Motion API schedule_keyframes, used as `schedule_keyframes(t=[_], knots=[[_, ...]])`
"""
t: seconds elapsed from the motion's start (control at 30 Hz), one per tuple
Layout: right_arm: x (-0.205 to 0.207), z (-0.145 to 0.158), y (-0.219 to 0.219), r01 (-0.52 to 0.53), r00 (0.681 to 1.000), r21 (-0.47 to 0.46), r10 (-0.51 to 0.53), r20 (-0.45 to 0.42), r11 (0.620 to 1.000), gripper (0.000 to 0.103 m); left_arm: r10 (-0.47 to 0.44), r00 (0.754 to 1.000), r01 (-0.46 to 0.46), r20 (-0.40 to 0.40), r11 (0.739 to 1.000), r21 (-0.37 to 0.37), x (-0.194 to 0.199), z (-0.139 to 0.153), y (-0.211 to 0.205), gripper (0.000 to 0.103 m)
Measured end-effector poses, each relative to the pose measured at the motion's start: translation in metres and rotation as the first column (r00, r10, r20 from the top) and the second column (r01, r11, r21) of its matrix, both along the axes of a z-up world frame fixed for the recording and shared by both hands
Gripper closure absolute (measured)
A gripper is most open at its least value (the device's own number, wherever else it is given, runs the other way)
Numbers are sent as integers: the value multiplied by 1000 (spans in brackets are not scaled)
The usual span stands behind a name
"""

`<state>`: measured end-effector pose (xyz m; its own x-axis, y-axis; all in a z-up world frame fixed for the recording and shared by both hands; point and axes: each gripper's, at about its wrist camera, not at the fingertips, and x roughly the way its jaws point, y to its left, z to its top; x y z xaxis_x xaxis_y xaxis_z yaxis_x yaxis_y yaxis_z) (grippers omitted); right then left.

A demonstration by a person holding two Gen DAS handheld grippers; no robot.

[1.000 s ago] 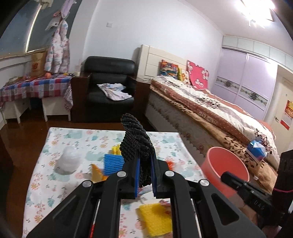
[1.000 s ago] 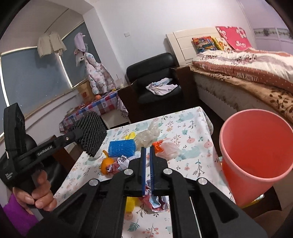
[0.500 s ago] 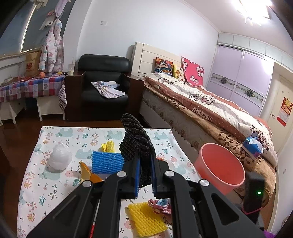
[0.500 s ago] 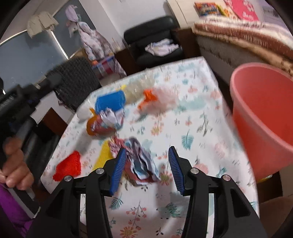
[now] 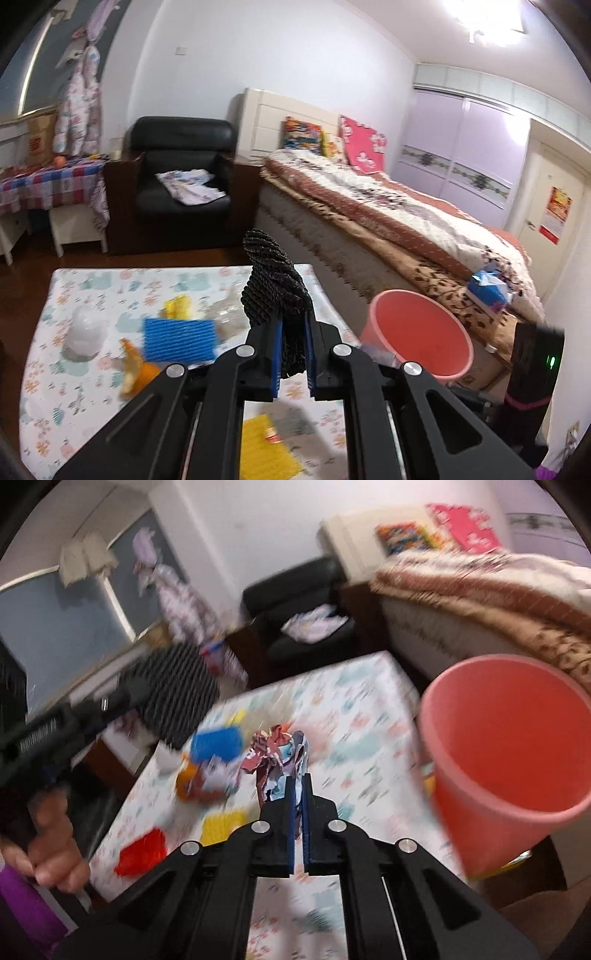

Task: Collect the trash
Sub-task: 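Carry both held items over the pink bucket and open both grippers to drop them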

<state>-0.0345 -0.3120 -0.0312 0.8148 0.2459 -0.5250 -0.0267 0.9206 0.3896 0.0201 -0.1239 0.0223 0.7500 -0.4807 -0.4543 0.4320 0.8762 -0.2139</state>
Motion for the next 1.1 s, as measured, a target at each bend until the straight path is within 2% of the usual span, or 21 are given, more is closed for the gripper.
schedule_keyframes(t=[0.13, 0.33, 0.67, 0.83, 1.0, 1.1], knots=[[-8, 12, -36, 147, 989, -9, -146, 34, 989, 100, -70, 997, 70, 14, 997, -10, 0, 5, -27, 94], [-16, 9, -77, 307, 952, -46, -307, 26, 950, 100, -170, 985, 169, -7, 985, -25, 5, 1, -72, 94], [-26, -12, -111, 406, 912, -70, -409, -32, 911, 100, -314, 947, 313, -74, 949, -18, 10, -23, -155, 93], [-28, -19, -126, 432, 898, -61, -436, -58, 900, 99, -340, 933, 341, -121, 940, -11, 15, -40, -183, 91], [-29, -24, -133, 439, 894, -50, -441, -79, 897, 99, -334, 935, 336, -121, 942, -6, 16, -46, -190, 67], [-27, -26, -135, 439, 893, -44, -441, -85, 897, 99, -342, 933, 345, -113, 939, 3, 15, -46, -191, 61]])
